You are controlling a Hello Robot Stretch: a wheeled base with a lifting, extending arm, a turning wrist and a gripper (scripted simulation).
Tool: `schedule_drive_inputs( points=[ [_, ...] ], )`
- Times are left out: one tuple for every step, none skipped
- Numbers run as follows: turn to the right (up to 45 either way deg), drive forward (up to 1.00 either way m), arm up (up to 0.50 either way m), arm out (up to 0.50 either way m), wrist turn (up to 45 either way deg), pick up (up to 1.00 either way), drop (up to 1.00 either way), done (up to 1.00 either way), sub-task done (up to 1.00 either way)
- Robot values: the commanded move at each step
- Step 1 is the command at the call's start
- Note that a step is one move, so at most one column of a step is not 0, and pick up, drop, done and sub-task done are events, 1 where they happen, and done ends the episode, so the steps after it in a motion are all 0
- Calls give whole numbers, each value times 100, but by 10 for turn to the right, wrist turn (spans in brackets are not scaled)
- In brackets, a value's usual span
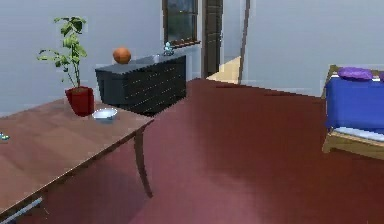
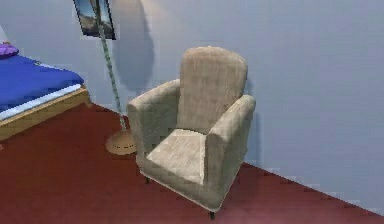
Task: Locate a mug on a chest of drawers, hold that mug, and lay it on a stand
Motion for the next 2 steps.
schedule_drive_inputs(
  points=[
    [150, 0, 0, 0, 0, 0, 0, 0, 0],
    [0, 100, 0, 0, 0, 0, 0, 0, 0]
  ],
)
